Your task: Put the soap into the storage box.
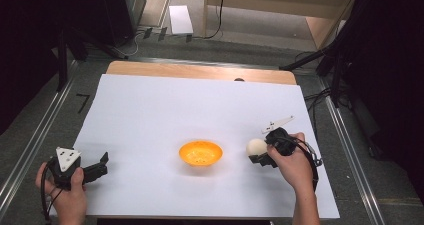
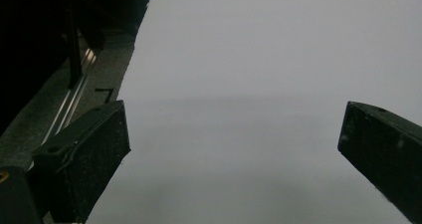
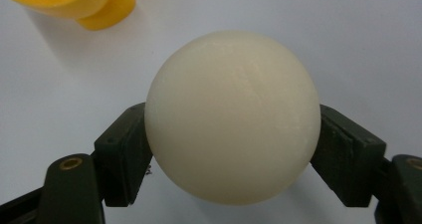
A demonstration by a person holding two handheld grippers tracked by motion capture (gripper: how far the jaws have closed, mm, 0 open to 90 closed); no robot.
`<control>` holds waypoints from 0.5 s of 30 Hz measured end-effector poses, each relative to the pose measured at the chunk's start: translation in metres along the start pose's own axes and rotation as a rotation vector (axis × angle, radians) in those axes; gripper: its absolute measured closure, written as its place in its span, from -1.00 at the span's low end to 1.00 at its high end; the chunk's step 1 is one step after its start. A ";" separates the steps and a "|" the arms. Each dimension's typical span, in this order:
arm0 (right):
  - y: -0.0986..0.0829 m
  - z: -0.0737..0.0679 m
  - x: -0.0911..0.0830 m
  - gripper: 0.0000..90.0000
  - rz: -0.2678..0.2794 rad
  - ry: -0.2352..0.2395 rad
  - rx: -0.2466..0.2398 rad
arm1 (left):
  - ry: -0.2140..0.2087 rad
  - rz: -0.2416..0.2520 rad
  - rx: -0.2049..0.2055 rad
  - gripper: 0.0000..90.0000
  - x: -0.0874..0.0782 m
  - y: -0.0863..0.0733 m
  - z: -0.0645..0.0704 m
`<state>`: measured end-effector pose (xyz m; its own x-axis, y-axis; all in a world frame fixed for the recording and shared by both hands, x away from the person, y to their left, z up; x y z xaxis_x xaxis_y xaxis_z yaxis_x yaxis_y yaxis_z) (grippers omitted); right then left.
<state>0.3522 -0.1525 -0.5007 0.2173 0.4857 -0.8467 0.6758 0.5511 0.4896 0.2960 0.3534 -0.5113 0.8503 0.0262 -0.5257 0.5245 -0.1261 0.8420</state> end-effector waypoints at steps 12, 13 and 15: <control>0.026 -0.022 -0.004 -0.47 -0.004 0.040 -0.064 | 0.045 0.006 0.030 -0.93 -0.001 0.000 0.000; 0.028 -0.025 -0.004 -0.47 -0.006 0.040 -0.064 | 0.047 0.013 0.030 -0.88 -0.001 0.000 0.000; 0.032 -0.028 -0.005 -0.47 -0.005 0.045 -0.078 | 0.048 0.021 0.031 -0.86 -0.002 0.001 0.000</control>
Point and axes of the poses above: each handheld gripper's, and its own axes: x roughly forward along the jaws, y roughly out of its top, z roughly to its right, the point moved 9 cm from there along x, roughly forward along the jaws, and after that the axes turned 3 degrees about x, right-handed, at the moved point
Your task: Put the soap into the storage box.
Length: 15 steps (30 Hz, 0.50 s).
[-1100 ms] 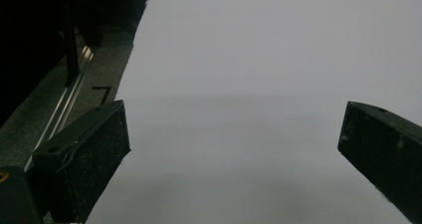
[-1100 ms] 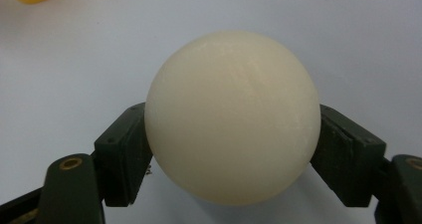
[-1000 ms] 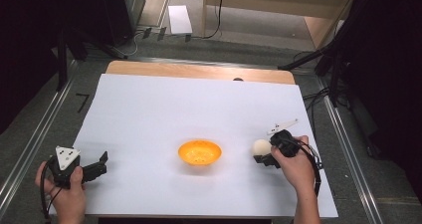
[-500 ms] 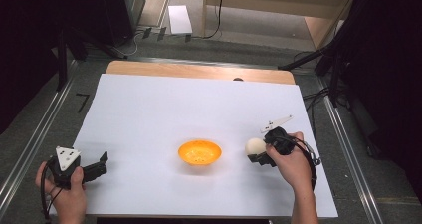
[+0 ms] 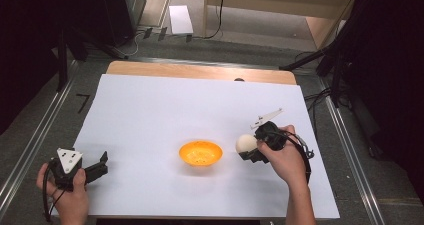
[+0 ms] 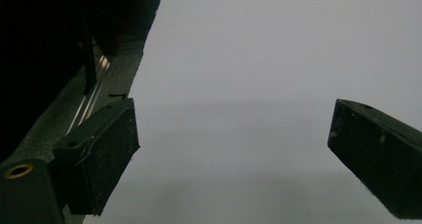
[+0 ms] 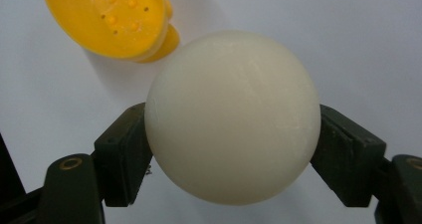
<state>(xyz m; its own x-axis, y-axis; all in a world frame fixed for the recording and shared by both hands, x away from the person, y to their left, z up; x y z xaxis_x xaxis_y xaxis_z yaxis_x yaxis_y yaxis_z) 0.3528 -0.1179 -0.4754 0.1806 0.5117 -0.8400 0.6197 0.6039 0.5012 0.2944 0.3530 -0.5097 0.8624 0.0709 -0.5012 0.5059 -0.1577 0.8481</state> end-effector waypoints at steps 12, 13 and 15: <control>0.020 -0.019 0.002 -0.47 -0.004 0.023 -0.054 | 0.003 0.000 0.001 -0.85 0.000 0.000 0.000; 0.021 -0.020 0.004 -0.47 -0.007 0.025 -0.056 | 0.004 -0.001 0.005 -0.85 0.000 0.000 0.000; 0.023 -0.021 0.006 -0.47 -0.010 0.026 -0.064 | 0.005 -0.003 0.006 -0.85 0.000 0.000 0.000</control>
Point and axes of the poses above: each handheld gripper's, and its own axes: x roughly forward along the jaws, y roughly out of its top, z roughly to its right, the point moved 9 cm from there along x, roughly forward along the jaws, and after that the axes turned 3 degrees about x, right-handed, at the moved point
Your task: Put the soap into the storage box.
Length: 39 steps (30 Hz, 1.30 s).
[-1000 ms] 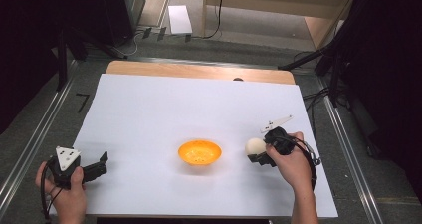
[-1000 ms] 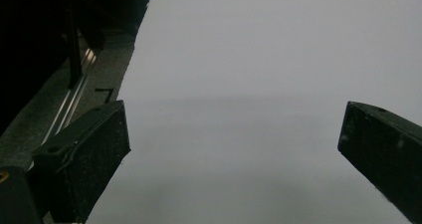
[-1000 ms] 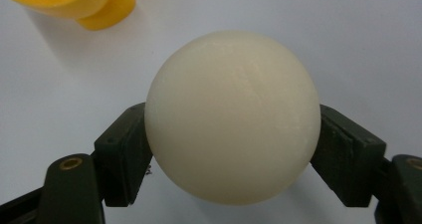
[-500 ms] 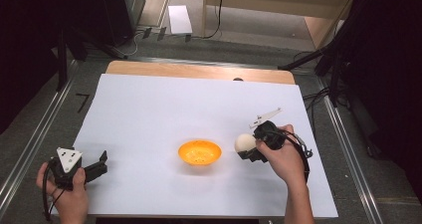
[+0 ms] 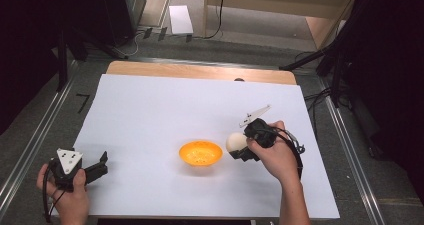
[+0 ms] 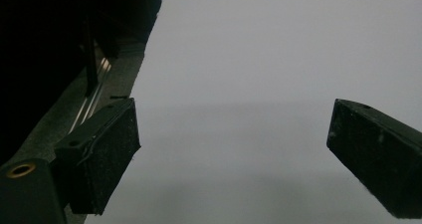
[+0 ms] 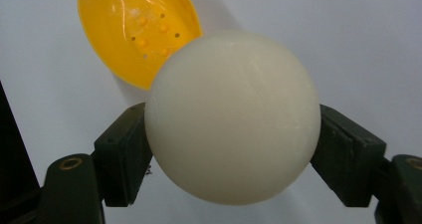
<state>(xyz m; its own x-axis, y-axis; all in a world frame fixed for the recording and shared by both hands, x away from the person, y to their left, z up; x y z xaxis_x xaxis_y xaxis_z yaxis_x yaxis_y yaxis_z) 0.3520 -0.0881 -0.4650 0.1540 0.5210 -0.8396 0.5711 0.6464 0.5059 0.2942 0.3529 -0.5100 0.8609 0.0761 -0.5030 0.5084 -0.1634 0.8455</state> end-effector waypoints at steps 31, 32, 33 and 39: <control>0.043 -0.025 0.036 -0.47 -0.028 0.074 -0.112 | -0.009 0.024 -0.029 -0.85 -0.002 0.001 -0.002; 0.044 -0.026 0.037 -0.47 -0.033 0.074 -0.117 | -0.008 0.027 -0.029 -0.85 -0.002 0.001 -0.002; 0.044 -0.026 0.037 -0.47 -0.033 0.074 -0.117 | -0.008 0.027 -0.029 -0.85 -0.002 0.001 -0.002; 0.049 -0.034 0.050 -0.47 -0.063 0.087 -0.134 | -0.006 0.042 -0.031 -0.86 -0.004 0.001 -0.002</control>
Point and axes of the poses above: each handheld gripper's, and its own axes: x roughly forward along the jaws, y roughly out of its top, z roughly to its right, the point moved 9 cm from there along x, roughly forward along the jaws, and after that the axes turned 3 degrees about x, right-handed, at the moved point
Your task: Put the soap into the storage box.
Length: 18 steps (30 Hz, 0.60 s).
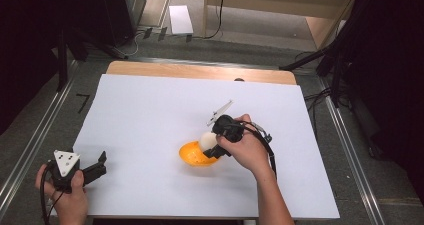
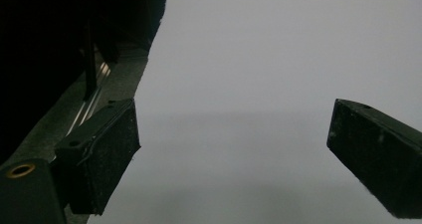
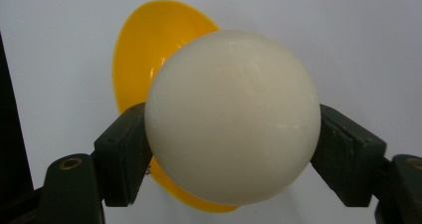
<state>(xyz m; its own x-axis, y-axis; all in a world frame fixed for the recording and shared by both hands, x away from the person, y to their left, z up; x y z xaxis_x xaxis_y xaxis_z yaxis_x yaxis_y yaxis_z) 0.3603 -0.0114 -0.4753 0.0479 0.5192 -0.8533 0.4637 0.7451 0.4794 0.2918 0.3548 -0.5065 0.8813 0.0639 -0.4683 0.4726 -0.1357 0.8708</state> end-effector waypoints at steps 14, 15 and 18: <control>0.008 -0.014 0.009 -0.47 -0.018 0.014 -0.063 | -0.009 0.009 -0.010 -0.92 -0.001 0.000 0.000; 0.008 -0.014 0.009 -0.47 -0.019 0.011 -0.059 | -0.009 0.011 -0.011 -0.92 -0.001 0.000 0.000; 0.007 -0.016 0.008 -0.47 -0.022 0.011 -0.054 | -0.013 0.007 -0.013 -0.92 -0.001 0.000 0.000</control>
<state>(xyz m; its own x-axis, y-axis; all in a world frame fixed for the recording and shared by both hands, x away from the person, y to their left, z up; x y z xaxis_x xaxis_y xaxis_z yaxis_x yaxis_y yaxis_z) 0.3502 0.0050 -0.4756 0.0285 0.5064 -0.8618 0.4161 0.7779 0.4708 0.2914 0.3549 -0.5058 0.8846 0.0501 -0.4637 0.4662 -0.1236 0.8760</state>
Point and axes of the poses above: each handheld gripper's, and its own axes: x roughly forward along the jaws, y roughly out of its top, z roughly to its right, the point moved 9 cm from there along x, roughly forward along the jaws, and after that the axes turned 3 degrees about x, right-handed, at the moved point
